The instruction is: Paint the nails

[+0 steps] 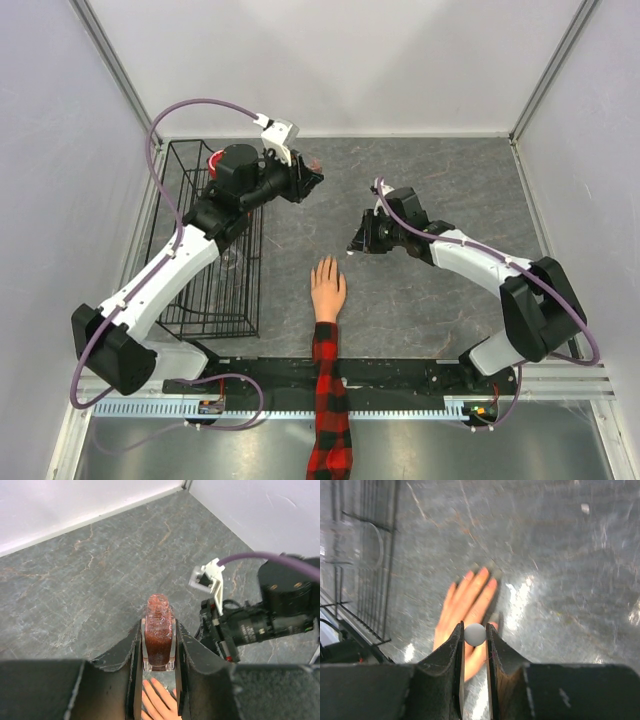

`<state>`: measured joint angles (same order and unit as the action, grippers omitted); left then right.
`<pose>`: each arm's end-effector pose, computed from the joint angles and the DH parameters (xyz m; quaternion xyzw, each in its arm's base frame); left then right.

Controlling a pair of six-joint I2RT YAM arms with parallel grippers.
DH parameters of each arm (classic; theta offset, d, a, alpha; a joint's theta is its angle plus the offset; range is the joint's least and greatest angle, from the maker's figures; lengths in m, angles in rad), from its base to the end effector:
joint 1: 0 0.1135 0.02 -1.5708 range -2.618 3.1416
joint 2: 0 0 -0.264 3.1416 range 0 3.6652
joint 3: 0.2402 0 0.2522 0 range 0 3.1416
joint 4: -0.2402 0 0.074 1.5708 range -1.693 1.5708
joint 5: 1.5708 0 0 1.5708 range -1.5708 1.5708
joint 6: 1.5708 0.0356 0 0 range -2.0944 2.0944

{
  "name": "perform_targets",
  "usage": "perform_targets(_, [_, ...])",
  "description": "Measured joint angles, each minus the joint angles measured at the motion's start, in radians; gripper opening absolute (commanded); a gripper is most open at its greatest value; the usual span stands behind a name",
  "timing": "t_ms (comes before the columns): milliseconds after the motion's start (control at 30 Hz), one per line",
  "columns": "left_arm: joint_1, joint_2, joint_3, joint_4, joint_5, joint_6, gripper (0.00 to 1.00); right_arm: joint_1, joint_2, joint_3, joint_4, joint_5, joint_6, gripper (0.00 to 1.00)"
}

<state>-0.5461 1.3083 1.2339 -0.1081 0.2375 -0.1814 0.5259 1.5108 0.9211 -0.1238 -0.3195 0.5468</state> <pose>0.2580 -0.1666 0.3904 0.2129 0.7368 -0.3111 0.5613 0.2734 0.1716 0.2201 -0.0567 0.8986 0.3341 0.2788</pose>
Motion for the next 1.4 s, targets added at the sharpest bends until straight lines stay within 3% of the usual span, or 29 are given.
perform_targets(767, [-0.006, 0.124, 0.193, -0.14, -0.026, -0.037, 0.02, 0.0, 0.136, 0.0, -0.068, -0.066, -0.005, 0.0])
perform_targets(1400, [-0.006, 0.138, 0.222, -0.162, -0.026, -0.037, 0.02, 0.0, 0.163, 0.038, -0.05, -0.072, -0.01, 0.0])
